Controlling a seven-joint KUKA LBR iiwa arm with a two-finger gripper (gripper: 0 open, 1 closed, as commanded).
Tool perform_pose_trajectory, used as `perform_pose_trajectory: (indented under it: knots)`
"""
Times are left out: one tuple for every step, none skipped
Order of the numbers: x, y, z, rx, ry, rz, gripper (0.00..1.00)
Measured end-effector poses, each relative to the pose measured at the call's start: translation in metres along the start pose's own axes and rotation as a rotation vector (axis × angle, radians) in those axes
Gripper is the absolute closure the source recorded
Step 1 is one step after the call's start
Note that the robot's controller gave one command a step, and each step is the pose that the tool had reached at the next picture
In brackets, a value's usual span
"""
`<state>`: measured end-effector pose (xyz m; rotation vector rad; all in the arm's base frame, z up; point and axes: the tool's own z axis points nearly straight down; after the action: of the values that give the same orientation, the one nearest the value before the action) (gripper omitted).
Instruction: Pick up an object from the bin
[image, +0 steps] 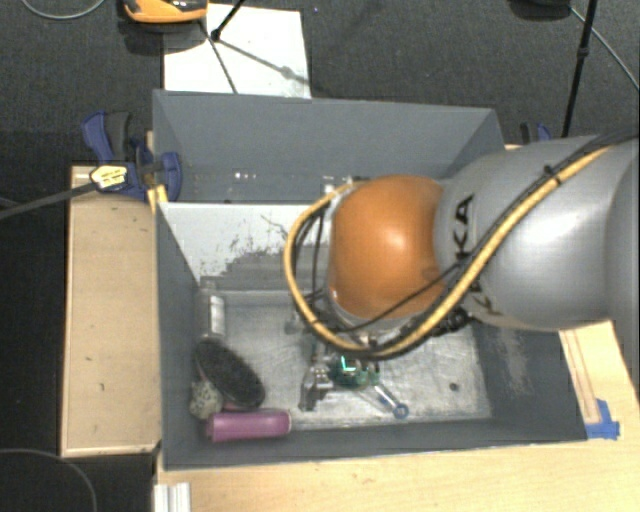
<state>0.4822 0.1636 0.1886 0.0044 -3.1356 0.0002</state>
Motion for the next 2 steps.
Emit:
perform_pose_trajectory:
  knots:
    - [-0.055,0.082,0.121,0.001,-0.006,0.12,0.0]
    - [-0.06,0.063,0.088,0.0,-0.004,0.346,0.0]
